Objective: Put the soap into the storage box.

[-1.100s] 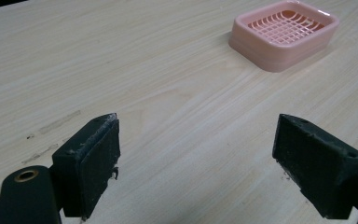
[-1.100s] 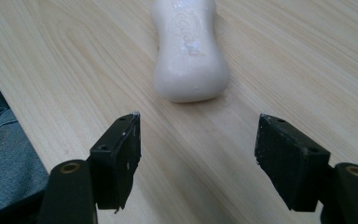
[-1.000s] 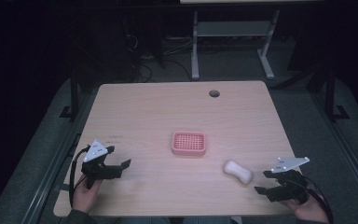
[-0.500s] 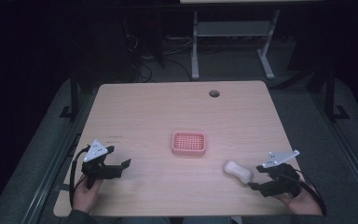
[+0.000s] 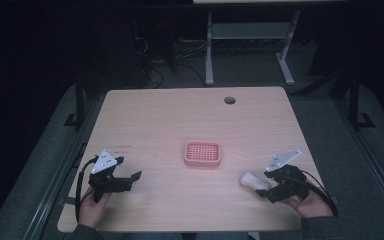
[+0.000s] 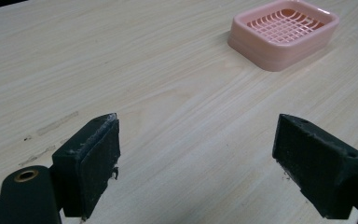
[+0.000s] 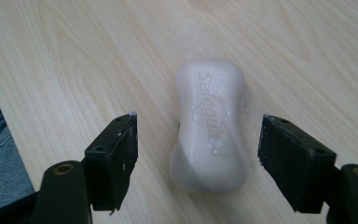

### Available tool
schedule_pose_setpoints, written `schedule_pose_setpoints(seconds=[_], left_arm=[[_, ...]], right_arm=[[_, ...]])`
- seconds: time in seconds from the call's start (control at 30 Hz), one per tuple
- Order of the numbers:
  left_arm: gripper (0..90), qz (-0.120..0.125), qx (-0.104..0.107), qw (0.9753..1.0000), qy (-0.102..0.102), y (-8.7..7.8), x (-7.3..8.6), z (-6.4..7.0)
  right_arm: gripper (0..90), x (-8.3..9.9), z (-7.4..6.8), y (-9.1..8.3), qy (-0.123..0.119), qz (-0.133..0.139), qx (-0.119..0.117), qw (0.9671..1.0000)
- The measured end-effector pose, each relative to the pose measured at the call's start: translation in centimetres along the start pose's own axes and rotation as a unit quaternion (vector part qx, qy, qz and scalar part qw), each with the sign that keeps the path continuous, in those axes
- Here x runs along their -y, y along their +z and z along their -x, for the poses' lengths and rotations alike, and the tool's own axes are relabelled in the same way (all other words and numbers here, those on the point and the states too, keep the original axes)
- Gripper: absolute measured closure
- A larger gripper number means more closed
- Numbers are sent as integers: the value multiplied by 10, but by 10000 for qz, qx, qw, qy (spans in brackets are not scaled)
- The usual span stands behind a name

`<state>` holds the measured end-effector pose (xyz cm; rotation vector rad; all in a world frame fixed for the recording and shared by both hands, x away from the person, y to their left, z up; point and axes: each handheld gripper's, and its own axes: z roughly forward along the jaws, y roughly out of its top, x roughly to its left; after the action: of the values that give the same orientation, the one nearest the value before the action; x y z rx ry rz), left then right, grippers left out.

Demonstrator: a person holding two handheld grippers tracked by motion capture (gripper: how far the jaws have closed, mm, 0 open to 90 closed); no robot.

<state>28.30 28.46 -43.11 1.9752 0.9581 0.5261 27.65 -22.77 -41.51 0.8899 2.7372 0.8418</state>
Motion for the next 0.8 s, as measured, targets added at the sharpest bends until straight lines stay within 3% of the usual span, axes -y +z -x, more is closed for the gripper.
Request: schedule_pose_setpoints(seconds=[0.43,0.8], left_arm=[[146,-6,-11,10000,17,0,0,0],[146,5,4,10000,6,0,0,0]], right_arm=[[302,-18,6,26,-172,-457,-33,9988],[390,-21,10,46,-221,-828,-23,9963]])
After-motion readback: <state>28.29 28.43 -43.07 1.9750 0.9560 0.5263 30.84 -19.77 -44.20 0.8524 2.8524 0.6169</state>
